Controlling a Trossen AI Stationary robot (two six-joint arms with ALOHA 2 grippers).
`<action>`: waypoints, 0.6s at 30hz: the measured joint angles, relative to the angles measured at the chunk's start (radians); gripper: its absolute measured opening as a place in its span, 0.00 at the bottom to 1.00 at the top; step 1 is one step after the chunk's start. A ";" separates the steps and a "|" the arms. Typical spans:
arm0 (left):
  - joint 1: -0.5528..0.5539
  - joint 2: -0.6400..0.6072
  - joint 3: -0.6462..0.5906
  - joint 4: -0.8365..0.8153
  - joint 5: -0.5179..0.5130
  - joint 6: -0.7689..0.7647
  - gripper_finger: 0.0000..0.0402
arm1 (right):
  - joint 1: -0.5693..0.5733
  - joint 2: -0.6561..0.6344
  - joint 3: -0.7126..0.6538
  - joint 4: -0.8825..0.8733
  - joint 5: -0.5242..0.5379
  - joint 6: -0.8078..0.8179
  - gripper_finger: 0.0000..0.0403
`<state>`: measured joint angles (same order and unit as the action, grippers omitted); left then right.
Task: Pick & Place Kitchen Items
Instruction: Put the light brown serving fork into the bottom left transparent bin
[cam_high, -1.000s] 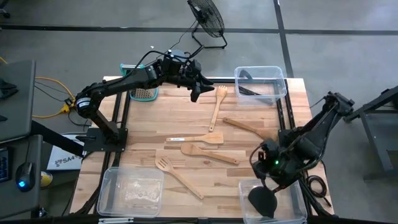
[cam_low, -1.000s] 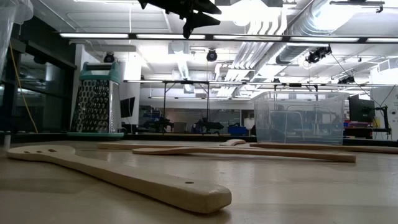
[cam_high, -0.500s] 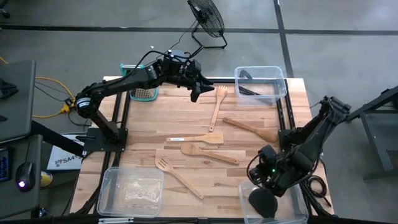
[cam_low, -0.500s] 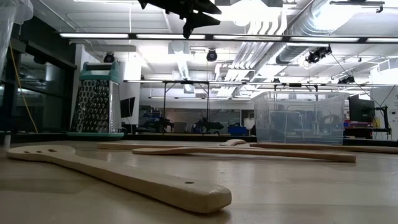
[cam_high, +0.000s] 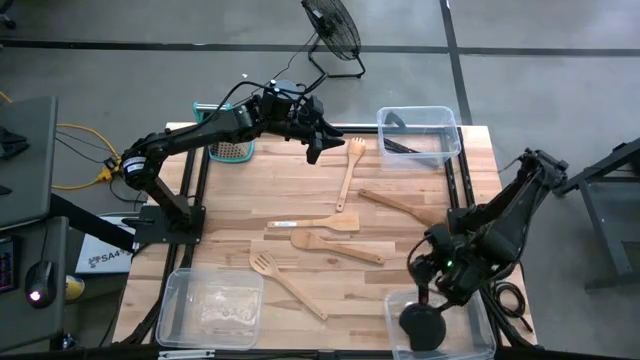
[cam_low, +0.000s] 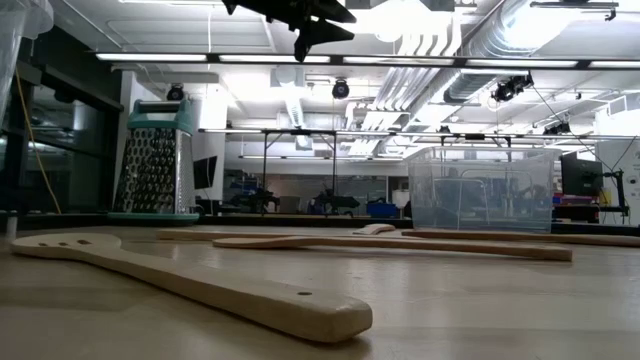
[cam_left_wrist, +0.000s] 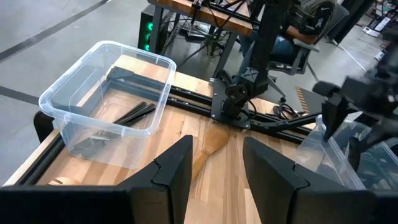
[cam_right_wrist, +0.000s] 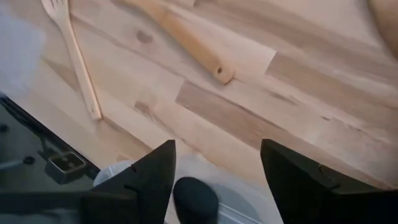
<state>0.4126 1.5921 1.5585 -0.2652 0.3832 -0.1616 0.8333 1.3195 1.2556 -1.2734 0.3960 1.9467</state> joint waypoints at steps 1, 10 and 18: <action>0.000 0.000 0.000 0.000 0.000 0.000 0.34 | 0.000 -0.019 0.000 -0.015 0.014 0.012 0.56; 0.000 0.000 0.000 -0.008 0.000 0.005 0.34 | -0.002 -0.138 0.000 -0.196 0.041 0.091 0.56; 0.030 0.000 0.000 -0.060 -0.008 0.002 0.34 | -0.027 -0.212 0.000 -0.295 0.185 0.048 0.56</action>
<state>0.4423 1.5921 1.5585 -0.3257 0.3752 -0.1595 0.8063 1.1072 1.2556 -1.5679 0.5815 1.9951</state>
